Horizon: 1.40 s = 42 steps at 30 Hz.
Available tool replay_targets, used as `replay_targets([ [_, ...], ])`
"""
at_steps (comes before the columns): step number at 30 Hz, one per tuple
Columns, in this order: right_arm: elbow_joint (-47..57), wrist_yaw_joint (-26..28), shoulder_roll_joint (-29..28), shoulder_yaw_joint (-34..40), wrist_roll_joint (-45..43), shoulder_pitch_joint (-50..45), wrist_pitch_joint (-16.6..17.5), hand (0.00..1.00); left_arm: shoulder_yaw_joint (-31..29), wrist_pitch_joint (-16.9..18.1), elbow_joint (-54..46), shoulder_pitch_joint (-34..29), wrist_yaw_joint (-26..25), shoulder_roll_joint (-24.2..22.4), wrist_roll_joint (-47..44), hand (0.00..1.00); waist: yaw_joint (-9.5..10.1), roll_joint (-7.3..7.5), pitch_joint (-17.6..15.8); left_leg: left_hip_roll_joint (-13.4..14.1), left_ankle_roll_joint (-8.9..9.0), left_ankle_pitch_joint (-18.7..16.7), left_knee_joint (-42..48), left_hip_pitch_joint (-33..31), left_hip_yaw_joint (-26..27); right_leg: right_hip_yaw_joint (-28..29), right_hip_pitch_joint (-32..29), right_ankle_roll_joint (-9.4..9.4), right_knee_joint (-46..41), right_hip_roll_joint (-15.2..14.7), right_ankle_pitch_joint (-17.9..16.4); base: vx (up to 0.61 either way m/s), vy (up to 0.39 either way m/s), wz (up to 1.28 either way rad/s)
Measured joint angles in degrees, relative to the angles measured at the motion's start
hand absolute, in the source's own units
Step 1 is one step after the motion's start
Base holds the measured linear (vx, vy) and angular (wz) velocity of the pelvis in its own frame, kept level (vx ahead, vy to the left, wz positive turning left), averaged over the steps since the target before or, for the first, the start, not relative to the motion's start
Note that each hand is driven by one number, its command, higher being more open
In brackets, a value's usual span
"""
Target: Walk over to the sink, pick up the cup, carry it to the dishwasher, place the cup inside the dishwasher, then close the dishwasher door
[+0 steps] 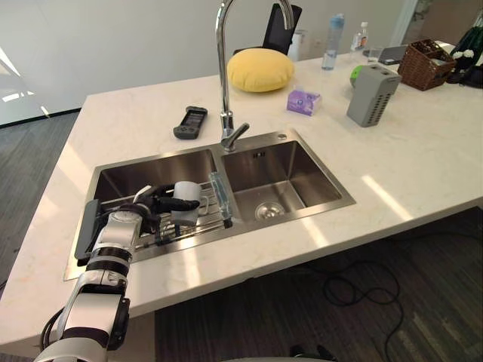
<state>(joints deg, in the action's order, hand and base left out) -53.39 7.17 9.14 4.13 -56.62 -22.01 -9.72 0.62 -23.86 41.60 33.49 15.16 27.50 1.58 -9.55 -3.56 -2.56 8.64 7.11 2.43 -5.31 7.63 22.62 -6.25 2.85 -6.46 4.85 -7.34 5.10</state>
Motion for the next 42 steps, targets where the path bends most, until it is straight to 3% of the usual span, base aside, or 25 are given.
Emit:
replay_targets([
  [12, 0.0, 0.2, 0.4, 0.0, -0.3, 0.3, 0.4, 1.0, 1.1, -0.1, 1.3, 1.4, 2.6, 0.6, 1.7, 0.0, -1.07, -1.21, -1.1, 0.2, 0.01, -0.1, 0.3, 0.1, 0.0, 0.1, 0.0, -0.1, 0.0, 0.3, 0.0, 0.0, 0.0, 0.0],
  [19, -0.1, 0.3, 0.7, 0.0, -0.5, 1.0, 0.5, 1.0, 5.8, 5.8, 1.2, 1.4, 2.3, 1.8, 1.6, 0.0, -2.01, -1.74, -2.0, 0.2, 0.02, -0.1, 0.3, 0.0, -0.3, -0.1, 0.0, -0.12, 0.0, 0.3, -0.1, 0.0, 0.0, 0.0],
  [26, -0.5, 1.0, 0.6, 0.2, -0.4, 1.2, 1.2, 1.0, 13.3, 9.2, -1.2, 0.4, -5.4, 4.2, -11.4, 0.0, -2.27, -2.08, -2.7, -0.1, -0.07, 0.1, 0.3, -0.7, -2.8, -2.3, 0.7, -0.28, 0.0, -0.2, -0.3, -0.01, -0.007, 0.15],
  [30, -0.5, 1.2, 0.4, 0.7, -0.4, 1.3, 1.3, 1.0, 13.3, 9.3, -6.9, -3.6, -8.9, 5.8, -21.2, 0.0, -2.13, -2.11, -3.1, -0.2, -0.36, 0.4, 0.3, -1.6, -4.5, -3.9, 1.1, -0.32, -0.1, -0.3, -0.5, 0.0, -0.018, 0.21],
  [33, -0.8, 1.3, 0.1, 2.1, 0.1, 1.2, 1.2, 1.0, 11.2, 9.4, -12.2, -6.7, -8.9, 6.9, -27.6, 0.0, -0.37, -2.08, -3.2, -0.1, -0.36, 0.6, 0.3, -1.8, -5.4, -4.9, 1.4, -0.23, -0.1, -0.3, -0.8, 0.03, -0.02, 0.17],
  [42, -3.0, 2.8, 0.0, 6.6, 5.4, 1.3, 0.2, 1.0, -2.7, 12.8, -27.3, -14.5, -10.3, 9.9, -45.6, 0.0, 5.47, -1.65, -3.1, 0.0, -0.39, 0.9, 0.5, -1.8, -9.6, -9.3, 3.1, 0.01, -2.2, -0.5, -3.2, -0.01, -0.012, 0.24],
])
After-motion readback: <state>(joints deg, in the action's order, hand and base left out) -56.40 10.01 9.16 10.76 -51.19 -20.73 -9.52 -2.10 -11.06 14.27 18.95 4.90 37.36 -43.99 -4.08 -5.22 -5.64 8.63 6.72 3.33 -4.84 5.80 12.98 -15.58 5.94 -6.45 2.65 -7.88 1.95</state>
